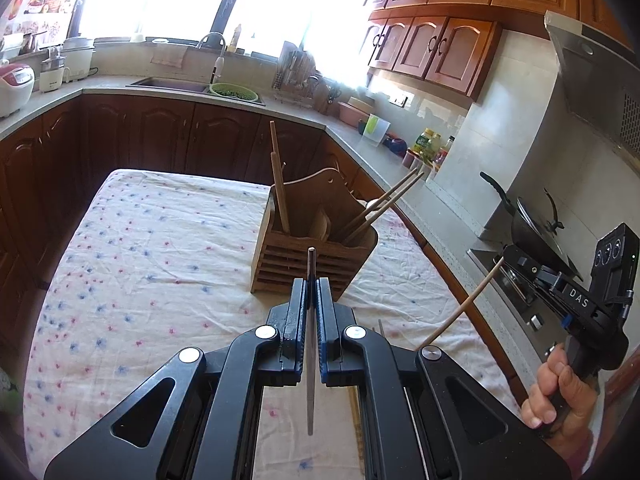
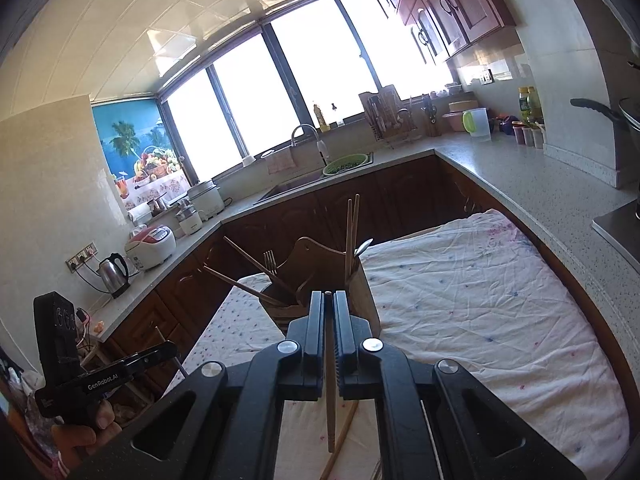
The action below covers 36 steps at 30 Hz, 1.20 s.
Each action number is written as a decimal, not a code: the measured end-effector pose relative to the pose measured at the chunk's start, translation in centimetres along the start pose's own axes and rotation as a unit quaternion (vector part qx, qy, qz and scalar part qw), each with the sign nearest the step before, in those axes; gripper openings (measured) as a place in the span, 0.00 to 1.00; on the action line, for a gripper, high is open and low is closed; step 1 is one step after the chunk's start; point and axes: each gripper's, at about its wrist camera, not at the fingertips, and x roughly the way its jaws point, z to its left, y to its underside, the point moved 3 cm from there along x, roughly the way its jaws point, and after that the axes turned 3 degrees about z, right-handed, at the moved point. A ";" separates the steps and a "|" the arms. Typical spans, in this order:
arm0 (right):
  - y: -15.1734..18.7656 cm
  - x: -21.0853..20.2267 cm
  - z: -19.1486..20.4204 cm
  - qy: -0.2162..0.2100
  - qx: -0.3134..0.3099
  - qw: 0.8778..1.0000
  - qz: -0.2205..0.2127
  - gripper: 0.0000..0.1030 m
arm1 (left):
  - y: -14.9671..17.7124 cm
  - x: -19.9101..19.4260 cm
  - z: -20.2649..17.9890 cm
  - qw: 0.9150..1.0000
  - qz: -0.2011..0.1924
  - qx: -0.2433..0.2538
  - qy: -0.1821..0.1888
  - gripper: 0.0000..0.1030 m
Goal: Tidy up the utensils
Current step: 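Carry both chopsticks upright over the holder and open both tools to drop them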
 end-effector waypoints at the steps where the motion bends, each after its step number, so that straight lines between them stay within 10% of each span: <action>1: -0.2 0.0 0.0 0.000 0.000 1.000 -0.002 0.04 | -0.3 -0.1 0.0 1.000 -0.004 -0.001 -0.001 0.04; 22: -12.5 2.7 3.0 0.006 -0.030 0.992 -0.121 0.04 | -15.4 1.5 -0.6 0.987 -0.157 -0.010 -0.038 0.04; 36: -7.7 10.1 1.2 0.044 -0.022 0.994 -0.096 0.04 | -11.7 9.3 2.0 0.986 -0.145 -0.028 -0.077 0.04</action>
